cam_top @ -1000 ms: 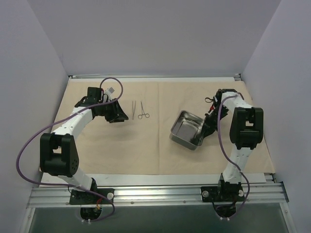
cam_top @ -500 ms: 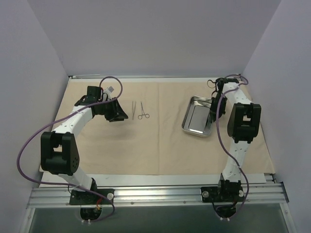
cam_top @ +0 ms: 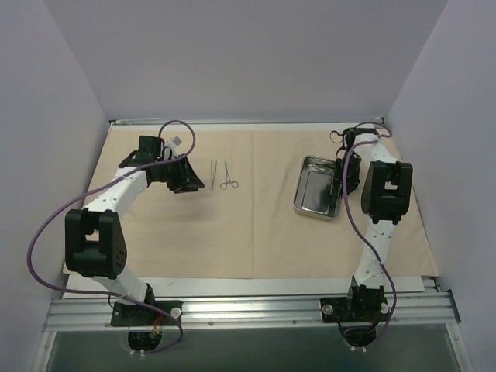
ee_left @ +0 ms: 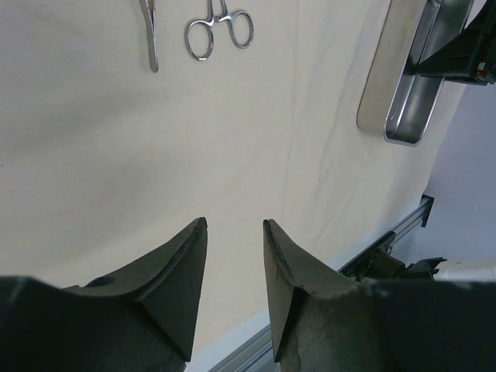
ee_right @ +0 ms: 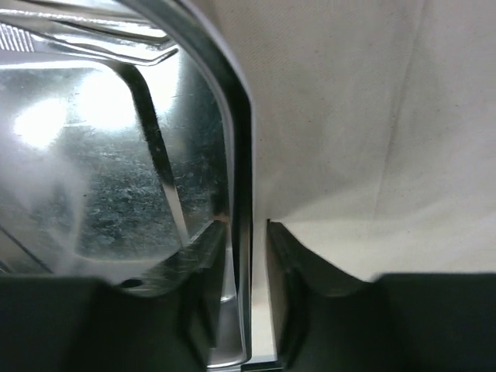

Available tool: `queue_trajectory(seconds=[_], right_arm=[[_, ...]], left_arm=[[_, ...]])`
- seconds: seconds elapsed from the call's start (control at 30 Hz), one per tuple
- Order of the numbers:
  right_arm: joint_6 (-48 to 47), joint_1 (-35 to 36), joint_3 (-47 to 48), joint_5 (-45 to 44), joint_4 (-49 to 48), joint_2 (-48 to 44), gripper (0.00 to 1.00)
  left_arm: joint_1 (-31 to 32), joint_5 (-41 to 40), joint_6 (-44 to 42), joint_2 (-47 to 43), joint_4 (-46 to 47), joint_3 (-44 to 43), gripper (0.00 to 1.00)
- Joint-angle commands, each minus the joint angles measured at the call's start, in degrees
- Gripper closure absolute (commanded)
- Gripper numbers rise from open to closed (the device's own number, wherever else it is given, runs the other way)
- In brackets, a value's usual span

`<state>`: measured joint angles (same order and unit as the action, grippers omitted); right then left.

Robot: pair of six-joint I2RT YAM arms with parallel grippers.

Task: Open and lay out the surgical kit
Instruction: Adjust the container in the surgical kit, then pick up the medical item from the container.

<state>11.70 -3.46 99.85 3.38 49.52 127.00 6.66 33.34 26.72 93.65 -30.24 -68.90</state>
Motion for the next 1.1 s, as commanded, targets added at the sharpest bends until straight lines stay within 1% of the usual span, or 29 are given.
queue_trajectory(seconds=[0.0, 0.1, 0.2, 0.3, 0.33, 0.4, 0.43, 0.47, 0.5, 0.53, 0.57, 0.6, 0.67, 0.7, 0.73, 0.77, 0.87, 1.07], right_arm=[[0.33, -0.4, 3.32, -3.98, 3.13, -1.23, 0.68], [2.17, -0.31, 6.3, -6.19, 4.8, -2.37, 0.58], [5.59, -0.05, 9.03, -7.94, 6.64, -3.42, 0.55], [10.43, 0.3, 13.6, -9.0, 8.05, -3.6, 0.56], [14.45, 0.56, 15.44, -8.48, 8.05, -3.69, 0.56], [18.68, 1.7, 17.38, -6.99, 6.82, -3.78, 0.57], [24.54, 1.97, 18.09, -6.72, 5.95, -4.04, 0.57], [27.81, 2.23, 18.27, -6.19, 4.72, -4.39, 0.59], [31.41, 2.84, 17.23, -4.36, 2.97, -5.0, 0.62], [39.11, 3.11, 15.56, -4.0, -1.22, -6.4, 0.65], [42.75, 3.11, 12.41, -3.38, -3.79, -6.94, 0.67], [46.01, 5.11, 11.17, -1.9, -6.08, -7.2, 0.68], [53.38, 6.53, 12.11, -3.11, -6.98, -5.54, 0.68], [55.42, 7.06, 12.9, -3.37, -6.46, -4.66, 0.66], [57.36, 7.85, 13.26, -6.16, -5.93, -3.61, 0.65], [60.42, 8.21, 12.91, -6.62, -6.45, -3.34, 0.64], [63.7, 8.74, 10.37, -8.74, -8.46, -3.25, 0.61], [68.54, 8.91, 6.23, -9.62, -10.05, -2.46, 0.61]], left_arm=[[-0.41, 1.46, -1.23, -0.75, 0.18, -2.37, 0.56], [-0.42, 1.9, -1.32, -0.39, 0.27, -2.55, 0.56], [-0.42, 2.34, -1.41, -0.13, 0.27, -2.73, 0.56], [-0.33, 2.52, -1.67, 0.05, 0.36, -3.17, 0.56], [-0.41, 2.6, -1.67, 0.13, 0.36, -3.25, 0.56], [-0.42, 3.04, -1.76, 0.31, 0.36, -3.34, 0.56], [-0.42, 3.13, -1.76, 0.4, 0.36, -3.52, 0.56], [-0.42, 3.22, -2.02, 0.48, 0.27, -3.78, 0.56], [-0.42, 3.31, -2.11, 0.57, 0.44, -3.78, 0.56], [-0.42, 3.48, -2.11, 0.66, 0.53, -3.69, 0.56], [-0.33, 3.66, -2.28, 0.75, 0.62, -3.69, 0.56], [-0.41, 3.75, -2.37, 1.01, 0.79, -3.69, 0.56], [-0.41, 4.27, -2.29, 1.27, 1.06, -3.52, 0.56], [-0.42, 4.27, -2.37, 1.45, 1.23, -3.52, 0.56], [-0.42, 4.27, -2.46, 1.36, 1.24, -3.52, 0.56], [-0.42, 4.27, -2.38, 1.28, 1.24, -3.52, 0.56], [-0.42, 3.92, -2.29, 0.75, 1.24, -3.6, 0.56], [-0.41, 3.05, -3.07, -0.13, 0.27, -4.48, 0.56]])
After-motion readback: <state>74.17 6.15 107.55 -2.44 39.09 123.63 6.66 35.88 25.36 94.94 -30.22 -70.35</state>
